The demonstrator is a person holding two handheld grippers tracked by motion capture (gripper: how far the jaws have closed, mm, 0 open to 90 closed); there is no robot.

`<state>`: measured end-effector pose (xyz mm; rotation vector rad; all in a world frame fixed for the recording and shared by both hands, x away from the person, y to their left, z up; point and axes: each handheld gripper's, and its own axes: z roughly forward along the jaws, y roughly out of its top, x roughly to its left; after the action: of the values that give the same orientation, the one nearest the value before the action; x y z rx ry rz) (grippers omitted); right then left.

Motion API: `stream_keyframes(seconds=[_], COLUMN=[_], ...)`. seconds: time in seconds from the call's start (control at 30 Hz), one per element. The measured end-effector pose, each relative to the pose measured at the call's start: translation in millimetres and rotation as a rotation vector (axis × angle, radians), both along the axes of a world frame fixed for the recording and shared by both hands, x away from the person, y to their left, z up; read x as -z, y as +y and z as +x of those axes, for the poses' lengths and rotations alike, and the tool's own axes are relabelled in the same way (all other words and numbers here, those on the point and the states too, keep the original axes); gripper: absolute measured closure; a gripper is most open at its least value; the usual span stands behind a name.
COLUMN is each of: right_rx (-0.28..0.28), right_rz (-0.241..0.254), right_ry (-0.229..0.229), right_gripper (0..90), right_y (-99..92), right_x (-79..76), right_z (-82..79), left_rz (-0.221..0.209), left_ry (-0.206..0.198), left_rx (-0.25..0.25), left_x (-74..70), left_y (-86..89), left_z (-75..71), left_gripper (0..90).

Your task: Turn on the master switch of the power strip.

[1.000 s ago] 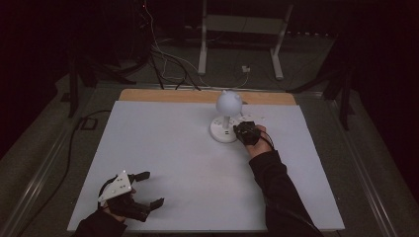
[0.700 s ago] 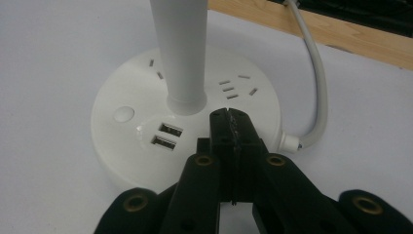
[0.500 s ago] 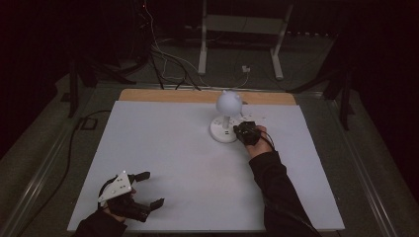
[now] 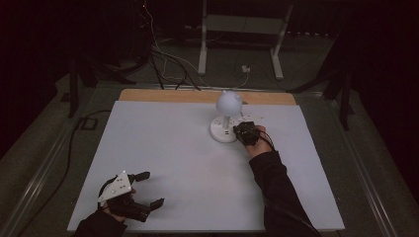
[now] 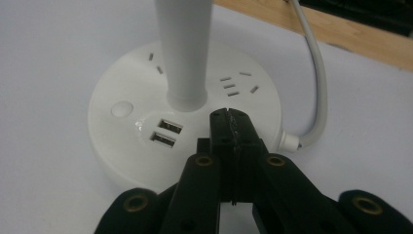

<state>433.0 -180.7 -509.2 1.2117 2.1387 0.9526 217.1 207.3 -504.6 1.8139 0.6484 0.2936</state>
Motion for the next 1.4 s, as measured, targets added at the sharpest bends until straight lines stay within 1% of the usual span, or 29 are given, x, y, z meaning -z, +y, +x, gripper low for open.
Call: stream_keyframes(seconds=[0.03, 0.07, 0.1, 0.13, 0.2, 0.27, 0.33, 0.37, 0.63, 0.73, 0.8, 0.9, 1.0, 1.1, 1.13, 1.2, 1.27, 1.3, 1.33, 1.37, 1.4], right_rx=[-0.007, -0.021, -0.023, -0.025, -0.024, -0.018, -0.012, -0.011, -0.011, -0.014, -0.017, -0.027, -0.028, -0.025, -0.034, -0.048, -0.061, -0.057, -0.059, -0.062, -0.090], right_rz=[0.004, 0.016, 0.001, 0.011, 0.032, 0.038, 0.053, 0.051, 0.081, 0.087, 0.097, 0.096, 0.097, 0.126, 0.138, 0.152, 0.163, 0.169, 0.180, 0.190, 0.200], right_ry=[-0.012, -0.001, -0.007, -0.011, -0.016, -0.026, -0.027, -0.027, -0.001, 0.019, 0.023, 0.028, 0.032, 0.022, 0.022, 0.016, 0.020, 0.019, 0.020, 0.026, 0.046], right_gripper=[89.8, 89.8, 89.7, 89.7, 89.6, 89.5, 89.4, 89.3, 87.7, 84.4, 81.6, 75.1, 66.3, 52.0, 47.7, 42.1, 32.6, 29.0, 22.8, 18.8, 15.5], right_y=[0.0, -0.7, -0.6, -1.0, -2.0, -3.3, -5.1, -5.7, -9.2, -8.5, -8.0, -7.2, -7.5, -9.4, -10.3, -11.9, -13.3, -14.0, -15.2, -16.3, -17.8], right_x=[-2.4, -3.9, -3.9, -3.9, -6.6, -10.1, -13.5, -14.5, -17.2, -19.5, -21.2, -22.6, -22.3, -22.4, -22.6, -22.9, -23.7, -24.2, -24.6, -24.8, -24.9], right_z=[-0.8, -0.7, -1.4, -2.2, -3.7, -4.1, -4.3, -4.7, -7.3, -8.3, -8.9, -9.8, -10.1, -11.2, -11.8, -13.0, -13.8, -14.2, -14.5, -14.6, -15.2], left_rz=[-0.001, 0.000, 0.002, 0.002, 0.002, 0.005, 0.006, 0.005, 0.002, 0.000, -0.006, -0.006, -0.008, -0.008, -0.008, -0.008, -0.009, -0.008, -0.009, -0.009, -0.008], left_ry=[0.000, 0.002, 0.002, 0.002, 0.004, 0.002, 0.001, 0.001, 0.002, 0.002, 0.002, -0.001, -0.001, -0.001, -0.001, -0.001, -0.001, -0.001, 0.000, 0.000, -0.001], left_rx=[-0.001, -0.002, -0.003, -0.002, -0.003, -0.001, -0.001, -0.001, -0.001, -0.001, -0.002, -0.001, -0.004, -0.004, -0.004, -0.004, -0.004, -0.005, -0.004, -0.005, -0.005], left_x=[0.1, 0.3, 0.4, 0.6, 0.8, 0.8, 0.5, 0.4, 0.3, 0.2, -0.2, -0.4, -0.5, -0.6, -0.6, -0.7, -0.7, -0.6, -0.6, -0.6, -0.6], left_y=[0.3, 0.6, 0.7, 0.8, 0.4, 0.0, -0.5, -0.6, -0.1, -0.1, 0.2, 0.8, 1.1, 1.1, 1.1, 1.4, 1.5, 1.4, 1.4, 1.2, 1.2], left_z=[0.4, 0.6, 1.0, 1.2, 1.4, 1.2, 0.2, 0.0, 0.4, 0.4, 0.3, 0.1, 0.1, 0.0, 0.0, 0.1, 0.2, 0.2, 0.2, 0.1, 0.0], left_gripper=[0.2, 0.2, 0.1, 0.2, 0.2, 0.2, 0.2, 0.2, 0.2, 0.2, 0.2, 0.1, 0.2, 0.2, 0.2, 0.2, 0.2, 0.1, 0.2, 0.2, 0.1])
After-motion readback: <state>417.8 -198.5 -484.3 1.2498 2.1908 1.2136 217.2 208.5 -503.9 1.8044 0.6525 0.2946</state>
